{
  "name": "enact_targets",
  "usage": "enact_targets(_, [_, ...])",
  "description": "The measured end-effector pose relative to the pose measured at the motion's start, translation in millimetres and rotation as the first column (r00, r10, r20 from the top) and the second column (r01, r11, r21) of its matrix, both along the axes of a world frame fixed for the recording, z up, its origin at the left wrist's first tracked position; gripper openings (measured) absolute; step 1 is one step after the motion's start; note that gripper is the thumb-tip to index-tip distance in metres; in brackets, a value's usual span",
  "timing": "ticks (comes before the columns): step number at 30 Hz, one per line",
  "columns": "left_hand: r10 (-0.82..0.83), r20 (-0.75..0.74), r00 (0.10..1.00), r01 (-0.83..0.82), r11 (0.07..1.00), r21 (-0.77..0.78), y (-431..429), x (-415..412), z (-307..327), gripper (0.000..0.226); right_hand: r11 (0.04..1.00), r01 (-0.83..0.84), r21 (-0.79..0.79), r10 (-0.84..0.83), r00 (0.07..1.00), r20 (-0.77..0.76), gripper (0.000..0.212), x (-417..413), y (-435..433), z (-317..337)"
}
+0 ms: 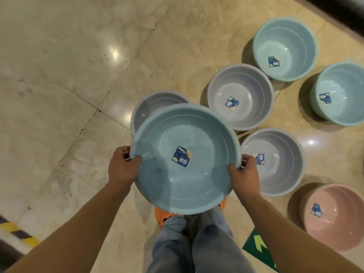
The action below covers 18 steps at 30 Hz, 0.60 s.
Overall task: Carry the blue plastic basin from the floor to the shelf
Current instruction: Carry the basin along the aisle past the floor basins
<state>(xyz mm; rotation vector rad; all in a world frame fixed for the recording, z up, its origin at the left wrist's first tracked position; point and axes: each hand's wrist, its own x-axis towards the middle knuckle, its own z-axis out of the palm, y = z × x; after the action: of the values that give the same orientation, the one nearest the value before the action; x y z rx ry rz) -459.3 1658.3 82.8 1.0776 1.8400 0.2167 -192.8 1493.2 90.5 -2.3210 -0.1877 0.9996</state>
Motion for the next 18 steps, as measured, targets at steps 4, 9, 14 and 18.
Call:
enact_targets(4, [0.035,-0.009,0.999,-0.034,0.999,0.021,46.7,4.1,-0.5,0.036,0.999,0.034,0.038,-0.033,0.999,-0.023,0.029,2.6,48.3,-11.6])
enact_targets(9, [0.108,-0.025,0.994,-0.108,0.994,-0.013,82.0,8.2,-11.3,0.032,0.999,-0.038,0.011,0.039,0.997,-0.062,0.029,12.3,93.7,-28.9])
enact_targets(14, [0.135,-0.038,0.99,-0.136,0.99,-0.032,106.2,10.4,-43.8,0.033,0.995,-0.097,-0.032,0.095,0.993,-0.064,0.029,19.3,124.3,-55.3])
enact_targets(18, [0.061,-0.07,0.996,-0.064,0.997,-0.04,121.2,4.5,-81.1,0.038,0.988,-0.131,-0.087,0.125,0.99,-0.062,0.032,19.6,143.2,-85.4])
